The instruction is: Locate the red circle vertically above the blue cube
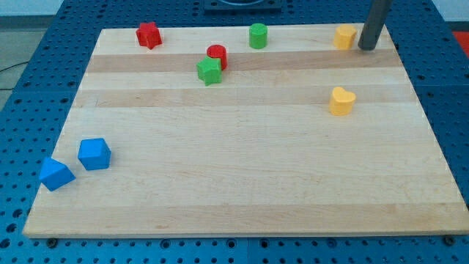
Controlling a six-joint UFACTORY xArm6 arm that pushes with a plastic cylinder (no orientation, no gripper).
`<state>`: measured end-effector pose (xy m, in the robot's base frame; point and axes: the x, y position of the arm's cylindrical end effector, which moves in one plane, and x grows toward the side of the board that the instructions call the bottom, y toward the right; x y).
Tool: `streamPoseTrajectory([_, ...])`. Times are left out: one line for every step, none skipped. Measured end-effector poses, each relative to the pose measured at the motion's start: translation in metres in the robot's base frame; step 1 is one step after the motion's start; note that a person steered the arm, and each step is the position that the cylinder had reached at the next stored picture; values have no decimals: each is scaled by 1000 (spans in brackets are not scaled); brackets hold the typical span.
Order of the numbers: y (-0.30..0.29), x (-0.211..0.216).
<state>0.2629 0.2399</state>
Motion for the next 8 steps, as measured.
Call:
streamPoseTrajectory([-6,5])
streamPoseTrajectory([-38,24])
streamPoseTrajectory([-106,27])
streamPoseTrajectory([-209,36])
streamPoseTrajectory([-262,16])
streamPoseTrajectory([-309,38])
streamPoseTrajectory([-381,45])
streamPoseTrajectory([-389,6])
